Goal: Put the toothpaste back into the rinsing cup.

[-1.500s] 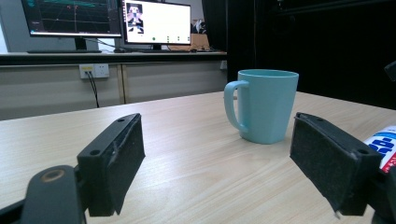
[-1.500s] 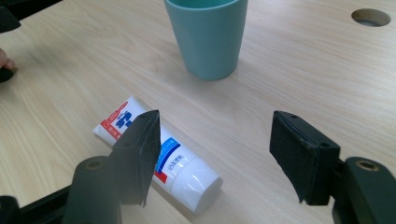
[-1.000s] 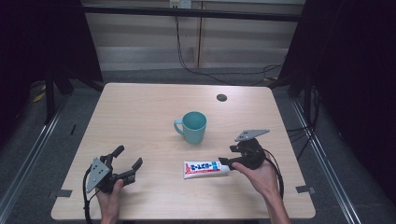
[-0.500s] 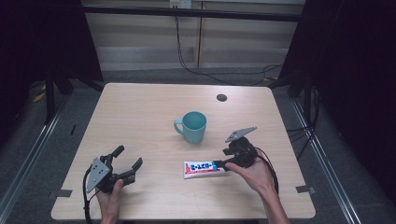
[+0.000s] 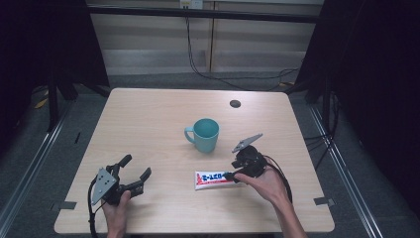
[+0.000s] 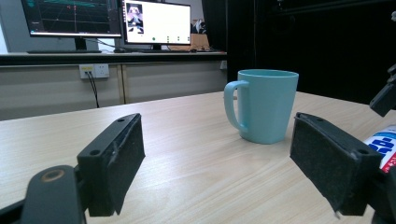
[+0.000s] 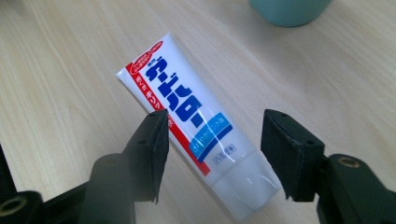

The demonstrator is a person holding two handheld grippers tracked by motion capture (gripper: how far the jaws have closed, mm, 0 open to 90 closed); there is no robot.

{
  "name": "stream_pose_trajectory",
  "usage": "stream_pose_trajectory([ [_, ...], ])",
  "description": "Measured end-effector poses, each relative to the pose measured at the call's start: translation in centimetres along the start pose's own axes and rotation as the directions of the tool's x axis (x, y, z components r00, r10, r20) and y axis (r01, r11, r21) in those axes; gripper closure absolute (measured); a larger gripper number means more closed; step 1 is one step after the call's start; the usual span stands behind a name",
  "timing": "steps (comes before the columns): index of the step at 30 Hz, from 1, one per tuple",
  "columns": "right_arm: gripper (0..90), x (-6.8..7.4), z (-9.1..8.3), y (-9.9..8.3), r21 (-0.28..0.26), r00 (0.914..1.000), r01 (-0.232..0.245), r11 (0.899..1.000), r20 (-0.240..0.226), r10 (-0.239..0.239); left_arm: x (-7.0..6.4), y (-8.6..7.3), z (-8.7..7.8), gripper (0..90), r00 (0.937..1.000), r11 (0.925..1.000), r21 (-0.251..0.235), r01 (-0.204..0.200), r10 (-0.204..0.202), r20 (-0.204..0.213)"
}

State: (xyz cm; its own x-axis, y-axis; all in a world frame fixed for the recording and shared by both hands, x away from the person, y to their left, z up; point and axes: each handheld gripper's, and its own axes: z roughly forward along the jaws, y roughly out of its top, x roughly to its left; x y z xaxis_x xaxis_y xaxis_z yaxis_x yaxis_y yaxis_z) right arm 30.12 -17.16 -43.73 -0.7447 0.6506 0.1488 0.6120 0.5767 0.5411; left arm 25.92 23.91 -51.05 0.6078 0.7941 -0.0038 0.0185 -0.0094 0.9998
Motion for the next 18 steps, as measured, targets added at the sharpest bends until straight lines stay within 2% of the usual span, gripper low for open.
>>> stream_pose_trajectory([
  [7, 43.9, 0.3, 1.4, 0.4, 0.057, 0.9992, 0.028, 0.998, -0.031, -0.026, 0.0, 0.0, 0.0, 17.5, 1.0, 1.0, 0.0, 0.0, 0.0, 0.0],
  [18, 38.9, 0.2, 2.7, 0.7, 0.096, 0.9981, 0.059, 0.994, -0.02, -0.058, 0.0, 0.0, 0.0, 17.6, 1.0, 1.0, 0.0, 0.0, 0.0, 0.0],
])
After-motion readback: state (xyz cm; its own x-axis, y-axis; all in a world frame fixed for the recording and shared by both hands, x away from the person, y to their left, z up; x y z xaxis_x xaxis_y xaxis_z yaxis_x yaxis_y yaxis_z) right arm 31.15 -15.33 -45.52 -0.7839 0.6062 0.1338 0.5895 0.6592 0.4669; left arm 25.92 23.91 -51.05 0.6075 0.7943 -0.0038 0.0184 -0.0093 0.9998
